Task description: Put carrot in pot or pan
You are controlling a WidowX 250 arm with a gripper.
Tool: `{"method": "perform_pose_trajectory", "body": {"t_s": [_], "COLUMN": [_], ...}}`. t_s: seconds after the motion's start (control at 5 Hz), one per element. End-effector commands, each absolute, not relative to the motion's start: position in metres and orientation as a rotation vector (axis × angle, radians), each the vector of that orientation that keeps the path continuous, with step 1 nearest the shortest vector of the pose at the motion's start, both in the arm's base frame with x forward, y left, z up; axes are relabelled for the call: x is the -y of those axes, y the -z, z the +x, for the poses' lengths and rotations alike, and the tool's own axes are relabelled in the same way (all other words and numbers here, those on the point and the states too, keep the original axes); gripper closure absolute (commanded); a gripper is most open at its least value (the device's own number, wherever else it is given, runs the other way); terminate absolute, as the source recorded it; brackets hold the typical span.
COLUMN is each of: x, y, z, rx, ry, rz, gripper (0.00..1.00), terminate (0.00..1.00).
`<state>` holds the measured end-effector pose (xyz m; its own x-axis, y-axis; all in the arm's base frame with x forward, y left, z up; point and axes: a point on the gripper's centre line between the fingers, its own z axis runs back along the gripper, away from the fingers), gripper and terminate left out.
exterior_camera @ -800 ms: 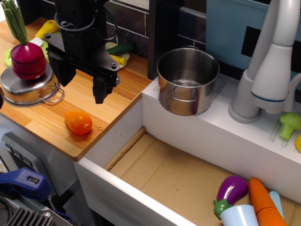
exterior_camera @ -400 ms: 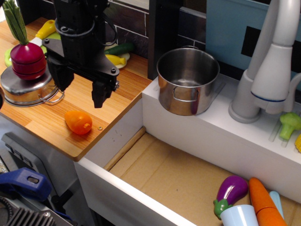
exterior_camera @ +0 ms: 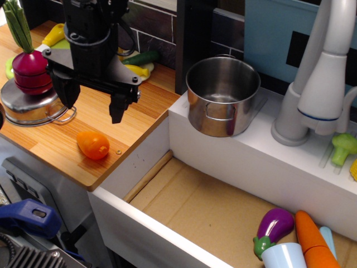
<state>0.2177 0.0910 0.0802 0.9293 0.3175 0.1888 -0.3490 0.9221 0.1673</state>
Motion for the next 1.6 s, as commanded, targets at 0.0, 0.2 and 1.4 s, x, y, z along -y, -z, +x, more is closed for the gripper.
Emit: {"method": "perform_pose_trajectory", "body": {"t_s": [0.0,0.2,1.4], "x": [-0.092,-0.096,-0.106], "y": [-0.074,-0.062,-0.008], "z": [0.219,0.218,0.225], "rx": [0.178,0.182,0.16], "ry": [-0.437,-0.468,-0.491], "rz": [0.2,0.2,0.128], "gripper": [0.0,0.0,1.0], "terminate": [0.0,0.0,0.0]}}
